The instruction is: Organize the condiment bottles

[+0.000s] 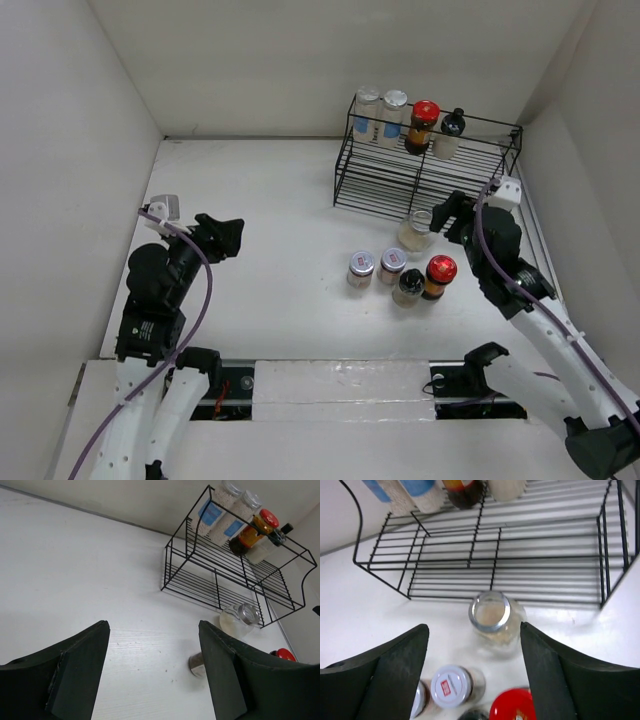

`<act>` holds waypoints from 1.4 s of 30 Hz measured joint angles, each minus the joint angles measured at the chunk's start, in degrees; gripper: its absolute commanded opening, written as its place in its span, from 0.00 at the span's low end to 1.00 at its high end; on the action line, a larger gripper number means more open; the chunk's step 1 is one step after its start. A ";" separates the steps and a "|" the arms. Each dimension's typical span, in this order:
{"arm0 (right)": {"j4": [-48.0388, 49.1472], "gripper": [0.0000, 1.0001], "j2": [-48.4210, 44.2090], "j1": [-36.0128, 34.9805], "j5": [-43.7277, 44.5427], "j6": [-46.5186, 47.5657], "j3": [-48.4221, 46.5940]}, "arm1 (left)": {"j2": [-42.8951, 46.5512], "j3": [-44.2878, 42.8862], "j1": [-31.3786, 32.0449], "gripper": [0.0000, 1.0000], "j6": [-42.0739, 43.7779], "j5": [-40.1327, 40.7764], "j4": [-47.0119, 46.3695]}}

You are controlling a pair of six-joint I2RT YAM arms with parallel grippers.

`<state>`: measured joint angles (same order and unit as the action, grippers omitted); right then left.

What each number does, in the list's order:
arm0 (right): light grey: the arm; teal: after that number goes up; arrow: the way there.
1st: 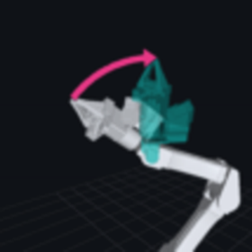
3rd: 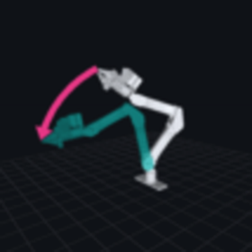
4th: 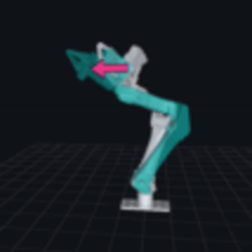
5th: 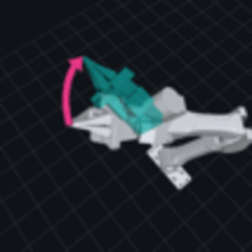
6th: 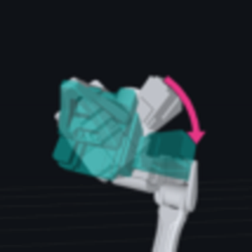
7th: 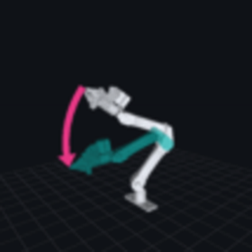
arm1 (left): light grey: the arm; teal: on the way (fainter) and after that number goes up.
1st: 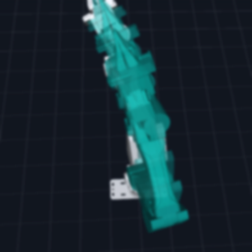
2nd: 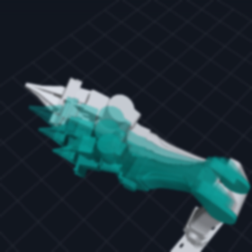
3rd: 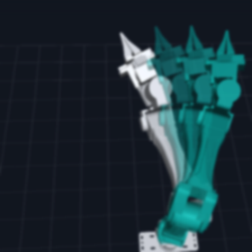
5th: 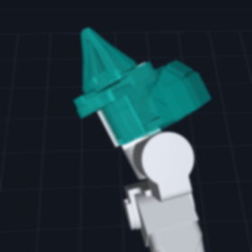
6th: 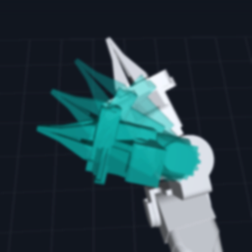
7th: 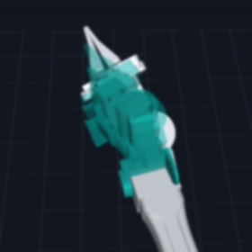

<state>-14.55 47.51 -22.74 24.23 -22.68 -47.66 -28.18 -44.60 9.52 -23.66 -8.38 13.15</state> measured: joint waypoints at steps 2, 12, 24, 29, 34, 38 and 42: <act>-3.32 0.85 -1.90 -1.53 1.86 -2.34 0.72 | -1.57 0.00 0.00 0.68 -0.26 -0.76 0.11; -17.75 0.95 -3.93 -6.97 5.57 -14.84 7.26 | -3.87 0.00 0.00 0.69 -0.63 -2.36 1.46; -20.00 0.84 1.44 -8.63 5.60 -20.65 10.56 | -3.80 0.00 0.00 0.70 -0.63 -2.40 1.51; -19.98 0.72 2.10 -8.72 5.64 -21.77 11.41 | -3.80 0.00 0.00 0.70 -0.63 -2.40 1.51; -20.02 0.58 2.01 -8.72 6.05 -22.12 11.41 | -3.74 0.00 0.00 0.70 -0.63 -2.36 1.53; -23.23 0.55 1.27 -9.92 8.28 -21.90 10.54 | -3.45 0.00 0.00 0.70 -0.63 -2.36 1.55; -30.05 0.52 0.02 -11.32 11.89 -18.49 2.73 | -3.52 0.00 0.00 0.70 -0.63 -2.34 1.64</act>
<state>-44.60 47.53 -34.06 36.12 -41.17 -44.93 -31.70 -44.60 9.52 -24.29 -10.72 14.79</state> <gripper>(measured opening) 0.756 0.699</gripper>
